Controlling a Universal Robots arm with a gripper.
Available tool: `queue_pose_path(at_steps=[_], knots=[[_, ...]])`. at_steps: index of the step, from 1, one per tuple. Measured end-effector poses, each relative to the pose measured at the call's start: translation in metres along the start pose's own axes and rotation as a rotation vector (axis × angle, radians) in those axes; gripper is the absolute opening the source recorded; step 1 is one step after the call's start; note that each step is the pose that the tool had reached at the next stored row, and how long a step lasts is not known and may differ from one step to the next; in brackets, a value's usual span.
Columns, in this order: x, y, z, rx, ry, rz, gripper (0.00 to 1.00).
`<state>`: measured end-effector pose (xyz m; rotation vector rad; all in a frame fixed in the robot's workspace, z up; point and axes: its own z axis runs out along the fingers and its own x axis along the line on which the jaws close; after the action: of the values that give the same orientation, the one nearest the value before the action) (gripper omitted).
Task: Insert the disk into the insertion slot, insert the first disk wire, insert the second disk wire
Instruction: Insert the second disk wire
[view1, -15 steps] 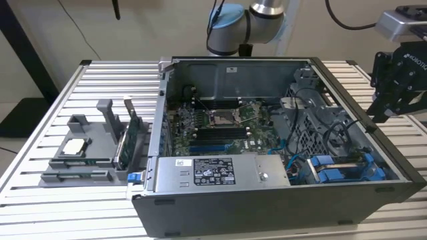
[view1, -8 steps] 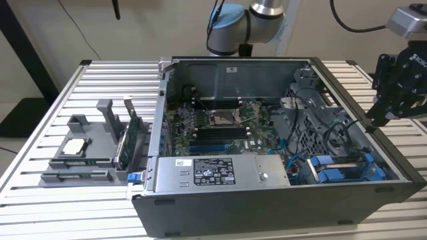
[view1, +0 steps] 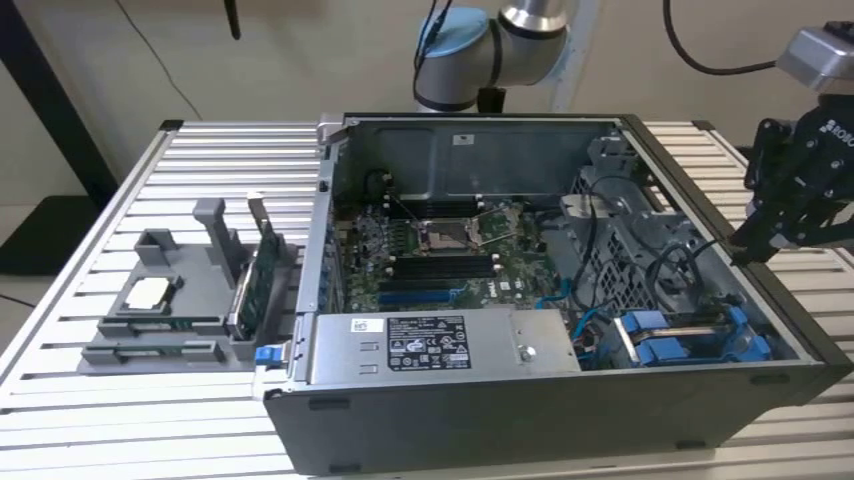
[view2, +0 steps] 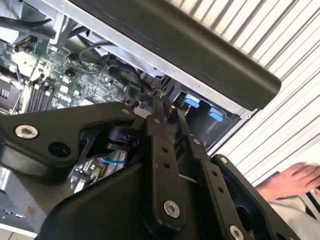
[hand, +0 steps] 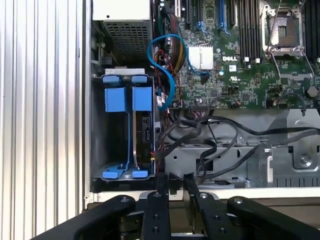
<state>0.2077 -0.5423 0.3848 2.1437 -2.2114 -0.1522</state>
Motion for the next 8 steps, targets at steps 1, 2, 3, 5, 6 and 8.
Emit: queue_pose_path(at_steps=[1, 2, 3, 5, 6, 8], knots=[[0.0001, -0.0004, 0.0006, -0.0017, 0.0001, 0.0, 0.27], [0.0001, -0.0006, 0.001, -0.0037, 0.0001, 0.001, 0.27], [0.0002, -0.0007, 0.0013, -0.006, 0.0, 0.002, 0.27], [0.0005, -0.0009, 0.002, -0.0114, -0.0002, 0.004, 0.25], [0.0007, -0.001, 0.0021, -0.0141, -0.0001, 0.006, 0.25], [0.0012, -0.0011, 0.0028, -0.0187, -0.0004, 0.008, 0.18]])
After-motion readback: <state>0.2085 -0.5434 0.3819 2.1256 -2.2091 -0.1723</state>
